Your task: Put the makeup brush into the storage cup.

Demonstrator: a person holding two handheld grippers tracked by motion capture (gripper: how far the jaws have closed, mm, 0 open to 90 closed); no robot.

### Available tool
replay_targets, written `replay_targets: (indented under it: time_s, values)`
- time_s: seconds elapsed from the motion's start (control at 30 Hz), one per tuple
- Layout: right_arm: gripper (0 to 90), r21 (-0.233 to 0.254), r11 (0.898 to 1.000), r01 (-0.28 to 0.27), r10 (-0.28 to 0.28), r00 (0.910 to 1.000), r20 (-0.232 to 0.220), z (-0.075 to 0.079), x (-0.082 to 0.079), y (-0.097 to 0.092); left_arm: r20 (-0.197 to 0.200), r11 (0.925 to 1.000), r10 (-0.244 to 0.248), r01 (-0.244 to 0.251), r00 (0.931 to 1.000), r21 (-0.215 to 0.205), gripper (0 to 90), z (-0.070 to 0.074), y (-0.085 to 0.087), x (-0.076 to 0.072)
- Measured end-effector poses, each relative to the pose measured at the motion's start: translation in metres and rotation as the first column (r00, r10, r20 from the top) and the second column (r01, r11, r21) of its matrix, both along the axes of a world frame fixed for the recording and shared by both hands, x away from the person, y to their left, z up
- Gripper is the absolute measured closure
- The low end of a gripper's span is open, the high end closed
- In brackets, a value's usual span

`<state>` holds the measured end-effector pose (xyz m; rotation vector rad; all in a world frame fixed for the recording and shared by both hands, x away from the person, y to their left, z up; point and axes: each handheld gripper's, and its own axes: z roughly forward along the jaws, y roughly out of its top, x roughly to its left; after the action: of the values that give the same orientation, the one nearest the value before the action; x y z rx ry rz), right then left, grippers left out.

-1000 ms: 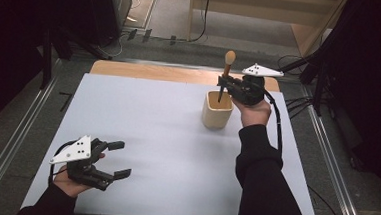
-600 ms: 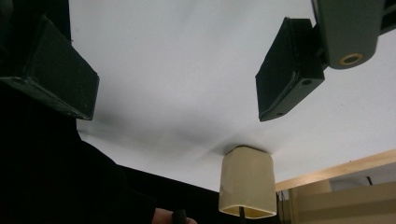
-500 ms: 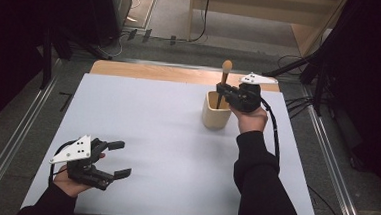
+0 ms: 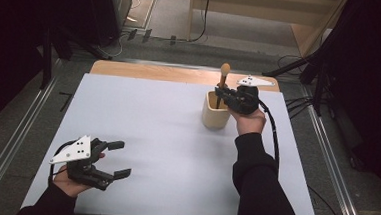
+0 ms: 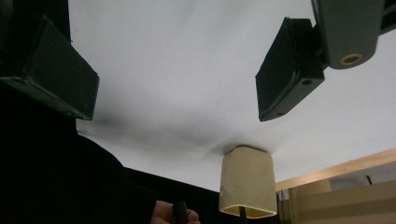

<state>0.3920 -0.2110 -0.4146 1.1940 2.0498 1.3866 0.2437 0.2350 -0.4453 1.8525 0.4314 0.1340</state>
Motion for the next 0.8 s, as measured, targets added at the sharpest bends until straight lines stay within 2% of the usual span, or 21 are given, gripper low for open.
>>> replay_targets:
  time_s: [0.07,0.1,0.13,0.17,0.2,0.3,0.4,0.47,0.6,0.7,0.8]
  values:
    - [78.5,-0.013,1.0,-0.006,0.006,1.0,0.004,0.0,-0.001,0.001,-0.001,1.0,-0.001,0.001,1.0,-0.002,14.3,0.0,0.0,0.0]
    - [77.7,-0.007,1.0,-0.027,0.027,0.9996,0.007,0.0,-0.001,0.0,-0.001,1.0,-0.001,0.001,1.0,-0.002,14.3,0.0,0.0,0.0]
    - [61.4,-0.007,0.999,-0.046,0.046,0.9987,0.024,0.001,-0.001,-0.001,-0.004,1.0,-0.001,0.001,1.0,-0.002,14.3,0.0,0.0,0.0]
    - [39.9,0.015,0.998,-0.053,0.052,0.9974,0.051,0.001,-0.001,-0.002,-0.006,1.0,-0.001,0.001,1.0,-0.004,14.3,0.001,0.001,0.0]
    - [25.2,0.043,0.999,-0.033,0.031,0.998,0.055,0.001,-0.001,-0.002,-0.006,1.0,0.001,-0.001,1.0,-0.006,14.3,0.001,0.001,0.0]
    - [22.3,0.018,1.0,-0.012,0.01,0.9949,0.101,0.003,-0.007,-0.004,-0.006,1.0,0.002,-0.002,1.0,-0.006,14.3,0.001,0.001,0.0]
    - [18.3,0.046,0.999,0.0,-0.004,0.9974,0.071,0.003,-0.009,-0.009,-0.006,1.0,0.0,0.0,1.0,-0.005,14.3,0.001,0.0,0.0]
    - [15.3,0.04,0.999,0.005,-0.008,0.9977,0.067,0.002,-0.011,-0.012,-0.005,1.0,0.0,0.0,1.0,-0.002,14.3,0.001,0.0,0.0]
    - [15.1,0.004,1.0,0.005,-0.005,0.9994,0.035,0.0,-0.014,-0.013,-0.009,1.0,0.0,0.0,1.0,-0.003,14.3,0.0,0.0,0.001]
    - [15.1,0.042,0.999,-0.01,0.008,0.9989,0.045,0.001,-0.019,-0.016,-0.008,1.0,0.002,-0.002,1.0,-0.003,14.3,0.001,0.0,0.001]
    - [15.3,0.054,0.998,-0.018,0.016,0.9991,0.04,0.0,-0.025,-0.017,-0.015,1.0,0.004,-0.004,0.9999,-0.003,14.3,0.0,0.0,0.001]
